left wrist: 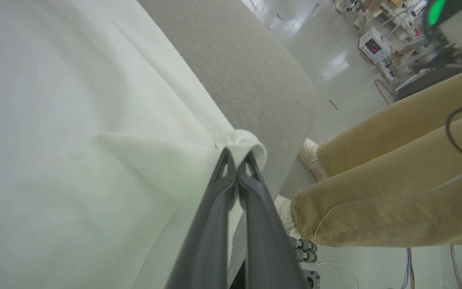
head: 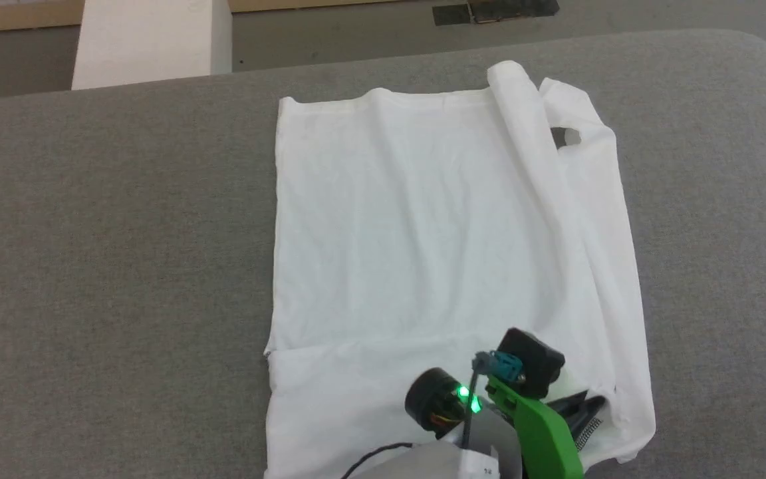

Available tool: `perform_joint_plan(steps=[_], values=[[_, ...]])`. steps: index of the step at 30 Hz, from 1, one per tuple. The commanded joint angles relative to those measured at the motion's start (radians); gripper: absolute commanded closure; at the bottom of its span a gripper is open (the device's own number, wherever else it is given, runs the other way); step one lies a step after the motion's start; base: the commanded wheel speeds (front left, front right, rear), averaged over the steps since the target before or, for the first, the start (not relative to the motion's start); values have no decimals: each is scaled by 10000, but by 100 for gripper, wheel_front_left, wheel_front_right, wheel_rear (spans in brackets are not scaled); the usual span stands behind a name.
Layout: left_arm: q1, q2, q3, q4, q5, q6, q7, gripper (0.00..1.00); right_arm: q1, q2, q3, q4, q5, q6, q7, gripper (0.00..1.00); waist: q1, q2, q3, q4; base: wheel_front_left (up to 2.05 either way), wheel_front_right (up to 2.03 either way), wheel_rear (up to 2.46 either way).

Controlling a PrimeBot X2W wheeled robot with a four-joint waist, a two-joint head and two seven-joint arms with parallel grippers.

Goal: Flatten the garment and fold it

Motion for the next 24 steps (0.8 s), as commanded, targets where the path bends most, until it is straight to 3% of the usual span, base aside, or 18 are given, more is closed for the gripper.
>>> perform_joint_plan(steps=[1, 7, 8, 9, 18, 24], values=[[-370, -29, -277, 545, -49, -47, -194, 100, -206, 10, 149, 105, 76, -15, -59, 0, 1, -1, 257, -301, 0, 0, 0], [-884, -30, -1218, 2926, -705, 137, -936, 100, -456, 10, 791, 466, 1, -15, -95, 0, 1, -1, 388, -654, 0, 0, 0], [-980, -30, -1293, 3100, -801, 189, -1041, 55, -480, 10, 820, 497, -11, -15, -103, 0, 1, -1, 387, -662, 0, 0, 0], [-1105, -30, -1379, 3264, -904, 243, -1181, 0, -492, 10, 832, 531, -30, -15, -113, 0, 1, -1, 360, -650, 0, 0, 0], [-1868, -31, -1617, 2970, -2127, 129, -2094, 0, -171, 10, 655, 470, -215, -15, 79, 0, 1, -1, -303, -103, 0, 0, 0], [-2348, 227, -559, 2440, -2352, 470, -3339, 0, 92, 10, 610, 214, -241, -15, 282, 0, 1, -1, -737, 314, 0, 0, 0]])
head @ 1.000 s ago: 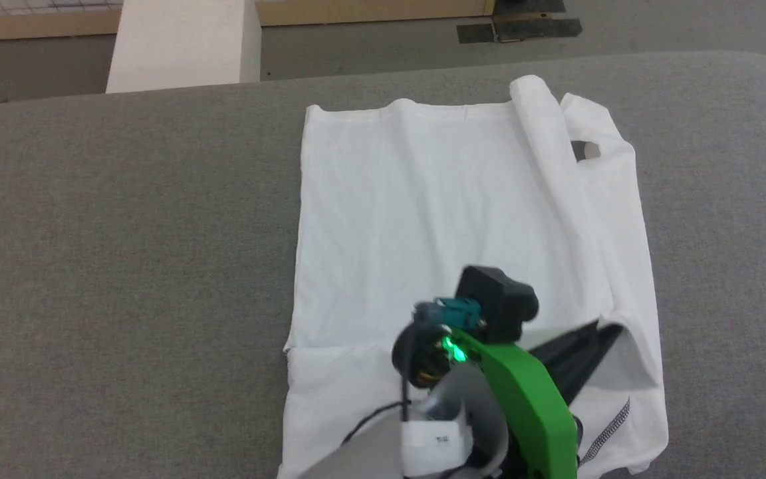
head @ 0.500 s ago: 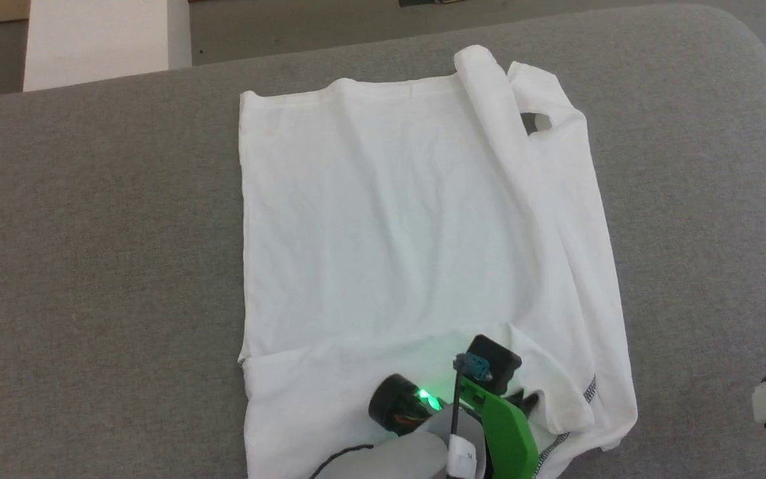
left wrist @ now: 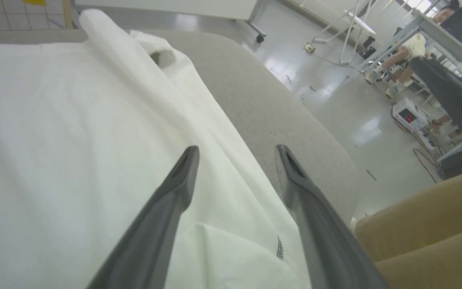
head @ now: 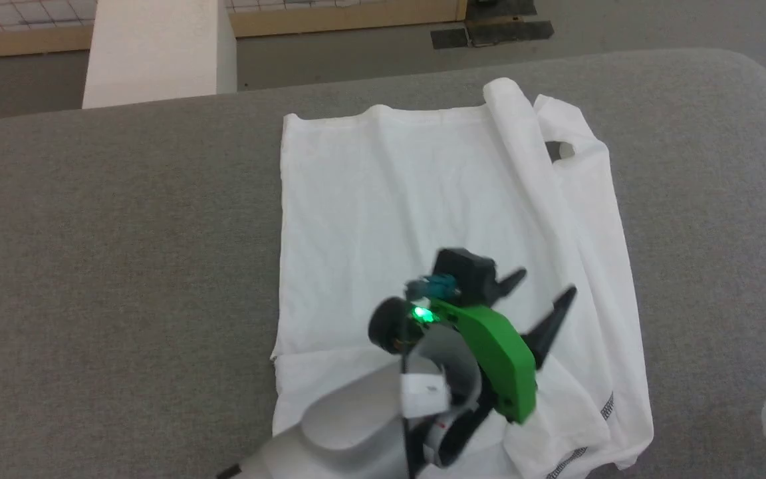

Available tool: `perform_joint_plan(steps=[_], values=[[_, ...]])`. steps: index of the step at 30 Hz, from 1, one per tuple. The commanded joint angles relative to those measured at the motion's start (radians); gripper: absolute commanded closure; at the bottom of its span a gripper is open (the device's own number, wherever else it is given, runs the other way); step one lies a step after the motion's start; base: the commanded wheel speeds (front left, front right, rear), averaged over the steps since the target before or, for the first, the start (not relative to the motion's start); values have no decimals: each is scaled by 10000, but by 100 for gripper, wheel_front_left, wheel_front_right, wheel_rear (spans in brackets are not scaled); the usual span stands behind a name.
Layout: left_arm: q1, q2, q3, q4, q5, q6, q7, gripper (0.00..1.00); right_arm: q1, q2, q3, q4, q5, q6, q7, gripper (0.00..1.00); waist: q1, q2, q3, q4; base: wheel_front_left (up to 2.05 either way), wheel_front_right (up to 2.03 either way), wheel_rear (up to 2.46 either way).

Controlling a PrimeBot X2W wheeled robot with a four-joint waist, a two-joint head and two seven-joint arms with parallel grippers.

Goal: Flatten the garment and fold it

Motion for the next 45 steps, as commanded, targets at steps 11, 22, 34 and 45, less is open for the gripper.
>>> perform_joint_plan(steps=[11, 22, 34, 45], values=[[1101, 4177, 3386, -3691, 1020, 2406, -1949, 0, 361, 9, 73, -207, 136, -15, 150, 0, 0, -1, -463, 709, 0, 0, 0], [6396, 4709, 7570, -6702, 3566, 3362, -2001, 0, 599, 9, 274, 215, 492, -15, -28, 0, 0, -1, -398, 864, 0, 0, 0], [8468, 2349, 9157, -6772, 5802, 1812, -2002, 0, 315, 9, 140, 733, 639, -15, -265, 0, 0, -1, 65, 1137, 0, 0, 0], [7488, 1253, 9564, -6572, 6758, 725, -2003, 0, -3882, -2623, 538, 969, 1568, -15, 2166, 0, 0, -1, 1868, 1094, 0, 0, 0]])
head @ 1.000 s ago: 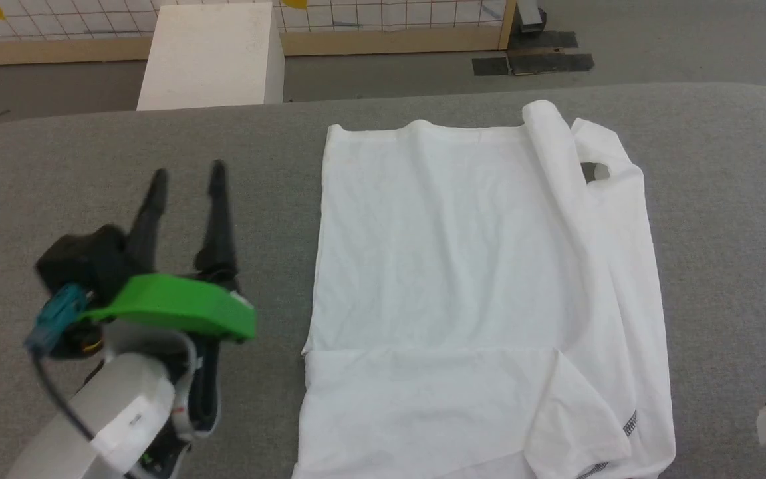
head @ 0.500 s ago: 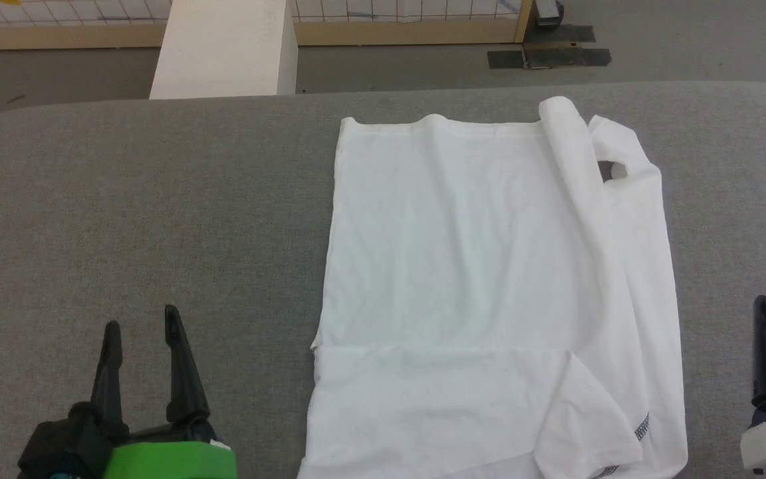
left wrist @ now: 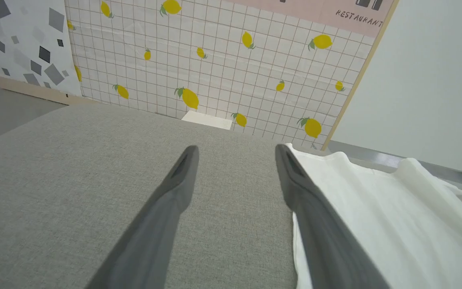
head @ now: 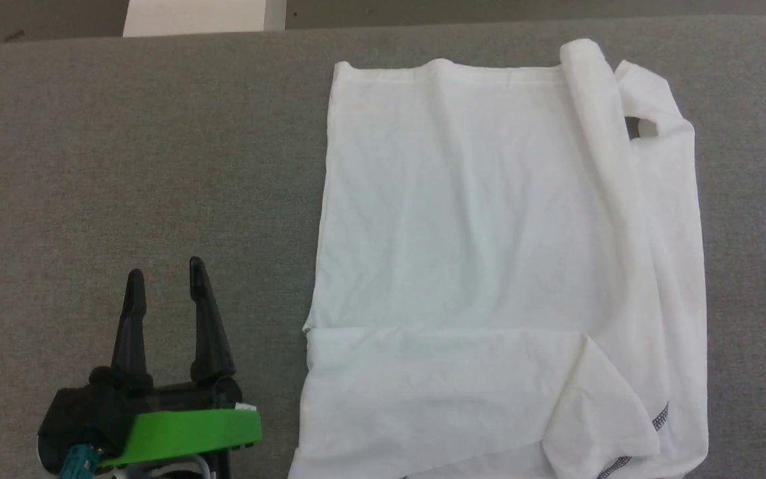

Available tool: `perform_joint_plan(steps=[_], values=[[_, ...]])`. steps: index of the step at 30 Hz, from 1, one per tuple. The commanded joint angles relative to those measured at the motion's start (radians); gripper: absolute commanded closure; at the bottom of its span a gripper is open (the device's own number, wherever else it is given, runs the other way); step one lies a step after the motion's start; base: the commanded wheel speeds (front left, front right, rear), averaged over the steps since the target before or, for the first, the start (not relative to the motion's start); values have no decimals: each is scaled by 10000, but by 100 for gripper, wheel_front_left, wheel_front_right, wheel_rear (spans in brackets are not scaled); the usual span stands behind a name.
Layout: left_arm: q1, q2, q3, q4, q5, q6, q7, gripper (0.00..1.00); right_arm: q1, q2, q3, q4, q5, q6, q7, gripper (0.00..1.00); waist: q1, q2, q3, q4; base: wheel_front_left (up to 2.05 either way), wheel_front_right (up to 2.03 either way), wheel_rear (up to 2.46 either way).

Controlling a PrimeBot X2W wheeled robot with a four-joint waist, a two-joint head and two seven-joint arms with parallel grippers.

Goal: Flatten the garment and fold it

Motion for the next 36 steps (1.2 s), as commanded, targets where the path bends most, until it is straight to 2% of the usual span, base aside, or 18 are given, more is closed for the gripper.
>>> perform_joint_plan(steps=[1, 6, 12, 16, 22, 27, 28, 29, 31, 36], values=[[-273, -136, 8, 41, 227, -123, -37, 0, -584, -295, 90, 183, 300, -15, 425, 0, 0, 0, 915, 84, 0, 0, 0], [-859, -552, -126, 134, 669, -459, -37, 0, -2566, -1270, 172, 885, 979, -15, 2098, 0, 0, 0, 1899, 457, 0, 0, 0], [-1233, -865, -236, 184, 1160, -686, -37, 0, -4161, -1901, 739, 2011, 1312, -15, 3943, 0, 0, 0, 2603, 870, 0, 0, 0], [-1375, -1011, -364, 168, 1404, -832, -37, 0, -4844, -2111, 1052, 2688, 1306, -15, 4793, 0, 0, 0, 2921, 1146, 0, 0, 0], [-1571, -1153, -540, 151, 1673, -964, -37, 0, -5319, -2318, 1413, 3453, 1136, -15, 5239, 0, 0, 0, 3232, 1562, 0, 0, 0], [-1635, -1227, -580, 180, 1737, -1052, -37, 0, -5193, -2166, 1420, 4183, 907, -15, 5108, 0, 0, 0, 3268, 1836, 0, 0, 0], [-1647, -1237, -577, 207, 1738, -1075, -37, 0, -5137, -2113, 1364, 4341, 829, -15, 5025, 18, 0, 0, 3259, 1874, 0, 0, 0], [-1654, -1244, -569, 227, 1739, -1091, -37, 0, -5087, -2077, 1341, 4462, 767, -15, 4972, 51, 0, 0, 3246, 1895, 0, 0, 0], [-1654, -1257, -530, 267, 1745, -1118, -38, 0, -5044, -1953, 1231, 4722, 696, -15, 4921, 100, 0, 0, 3207, 1904, 0, 0, 0], [-1607, -1238, -403, 399, 1794, -1181, -38, 0, -5141, -1699, 924, 5039, 462, -15, 4529, 100, 0, 0, 3019, 1691, 0, 0, 0]])
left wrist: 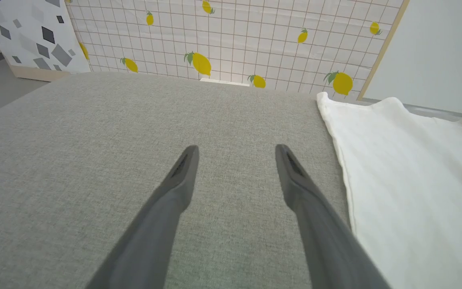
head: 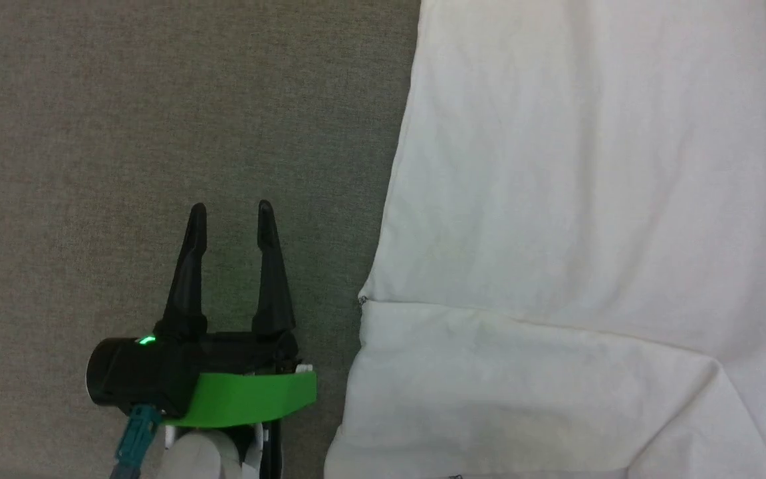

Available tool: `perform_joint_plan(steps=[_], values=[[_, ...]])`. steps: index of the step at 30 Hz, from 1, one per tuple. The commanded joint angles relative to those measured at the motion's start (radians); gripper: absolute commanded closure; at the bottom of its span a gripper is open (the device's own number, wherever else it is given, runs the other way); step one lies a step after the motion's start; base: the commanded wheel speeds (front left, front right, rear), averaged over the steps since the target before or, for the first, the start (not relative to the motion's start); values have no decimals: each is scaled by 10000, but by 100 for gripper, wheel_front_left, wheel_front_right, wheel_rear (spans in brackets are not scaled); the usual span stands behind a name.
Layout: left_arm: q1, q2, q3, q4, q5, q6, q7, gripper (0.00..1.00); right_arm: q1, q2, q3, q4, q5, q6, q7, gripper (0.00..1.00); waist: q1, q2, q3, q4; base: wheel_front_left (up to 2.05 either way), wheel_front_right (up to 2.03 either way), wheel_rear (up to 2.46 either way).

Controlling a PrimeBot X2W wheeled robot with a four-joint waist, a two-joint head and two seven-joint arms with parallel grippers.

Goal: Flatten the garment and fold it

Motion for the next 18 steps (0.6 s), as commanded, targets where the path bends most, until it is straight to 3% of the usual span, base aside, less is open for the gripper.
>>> perform_joint_plan(steps=[1, 9, 18], values=[[-145, 8, 52, 58, 108, -68, -38, 0, -66, 46, -125, 50, -85, -15, -249, 100, -2, 0, -208, -209, 0, 0, 0], [80, 244, 427, 232, 105, -126, -38, 0, 69, 125, -1276, 208, -32, -15, -1679, 100, -2, 0, -1550, -907, 0, 0, 0], [944, 599, 903, 209, -168, -75, 1, 0, 2089, -254, -3687, -504, -185, -15, -2165, 100, -2, 0, -3166, -1599, 0, 0, 0]])
